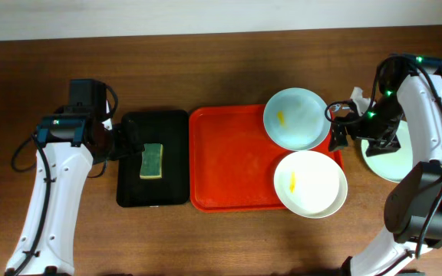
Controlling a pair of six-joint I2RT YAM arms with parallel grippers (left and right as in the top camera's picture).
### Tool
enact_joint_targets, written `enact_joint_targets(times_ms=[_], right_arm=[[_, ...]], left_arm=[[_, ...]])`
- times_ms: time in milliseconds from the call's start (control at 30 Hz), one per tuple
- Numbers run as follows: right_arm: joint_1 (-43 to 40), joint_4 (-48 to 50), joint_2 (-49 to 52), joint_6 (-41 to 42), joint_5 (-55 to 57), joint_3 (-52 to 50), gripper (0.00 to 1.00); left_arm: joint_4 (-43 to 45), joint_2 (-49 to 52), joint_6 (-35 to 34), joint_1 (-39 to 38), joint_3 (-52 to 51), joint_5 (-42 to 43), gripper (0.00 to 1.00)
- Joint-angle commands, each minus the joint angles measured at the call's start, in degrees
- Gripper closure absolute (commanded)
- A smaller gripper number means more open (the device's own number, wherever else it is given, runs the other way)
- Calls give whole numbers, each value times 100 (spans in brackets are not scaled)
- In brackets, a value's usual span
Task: Clean dirty plates on tray and stack at the side
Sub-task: 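Move the right gripper down to the white plate's right rim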
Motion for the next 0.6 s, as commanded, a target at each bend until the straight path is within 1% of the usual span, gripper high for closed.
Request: enact_joint_targets(times_ms=[0,100,133,267,367,433,467,533,567], right_arm=[[26,-258,-476,555,697,63,1],[26,-356,-1067,813,962,-66,2],[26,-326,-1449,935,968,-188,2],[26,111,-2441,1023,789,-741,1],[26,485,-2743,1016,24,-1305,2],[26,774,-2743,1025,83,-1856,1],[24,986,-2743,1141,238,-2162,7],[26,1307,-2743,1563,708,-2638,14],[24,1523,-2743,1797,997,-2940,21]], left_arm=[[-2,-76,-74,17,98,39,1],[-2,-76,-74,17,96,39,1],[-2,-76,-74,17,96,39,1],[-2,-76,-74,17,96,39,1],[-2,-76,-74,17,96,39,1],[-2,-76,-74,17,96,39,1],[-2,-76,-74,17,96,39,1],[-2,-76,-74,17,96,39,1],[0,-76,-74,17,96,39,1]])
